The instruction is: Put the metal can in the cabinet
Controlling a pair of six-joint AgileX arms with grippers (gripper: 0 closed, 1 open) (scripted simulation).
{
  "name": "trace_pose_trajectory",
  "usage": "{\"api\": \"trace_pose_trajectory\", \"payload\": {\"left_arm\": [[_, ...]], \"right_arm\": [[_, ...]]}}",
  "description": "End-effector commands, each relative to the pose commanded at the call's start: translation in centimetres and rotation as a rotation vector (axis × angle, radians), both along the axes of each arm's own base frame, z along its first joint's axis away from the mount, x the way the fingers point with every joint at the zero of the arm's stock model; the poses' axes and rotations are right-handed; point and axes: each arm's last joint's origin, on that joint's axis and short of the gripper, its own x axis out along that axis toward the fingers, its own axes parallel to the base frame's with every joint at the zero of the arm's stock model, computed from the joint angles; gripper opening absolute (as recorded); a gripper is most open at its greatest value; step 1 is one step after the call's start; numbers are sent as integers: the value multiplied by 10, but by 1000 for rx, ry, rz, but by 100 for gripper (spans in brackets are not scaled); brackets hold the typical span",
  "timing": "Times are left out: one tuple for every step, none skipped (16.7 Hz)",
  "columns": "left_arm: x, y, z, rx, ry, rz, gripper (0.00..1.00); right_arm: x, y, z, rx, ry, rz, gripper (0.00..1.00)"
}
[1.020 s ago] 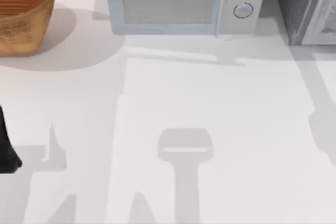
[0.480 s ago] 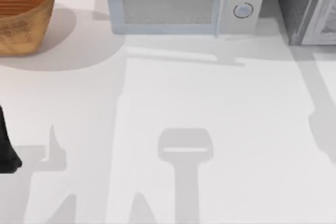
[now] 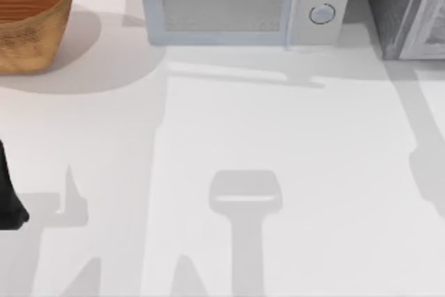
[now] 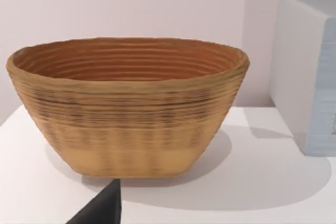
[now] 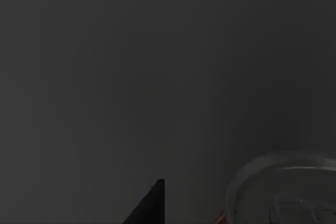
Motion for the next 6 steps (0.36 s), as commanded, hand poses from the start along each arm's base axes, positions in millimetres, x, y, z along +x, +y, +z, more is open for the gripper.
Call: {"api": "trace_pose_trajectory", "payload": {"left_arm": [[0,0,0,0,0,0,100],[0,0,0,0,0,0,100],[0,0,0,0,0,0,100],[0,0,0,0,0,0,100],[0,0,0,0,0,0,100],[0,0,0,0,0,0,100]], "right_arm": [[0,0,0,0,0,0,100],[0,0,0,0,0,0,100],[0,0,0,0,0,0,100],[0,0,0,0,0,0,100],[0,0,0,0,0,0,100],[0,0,0,0,0,0,100]]}}
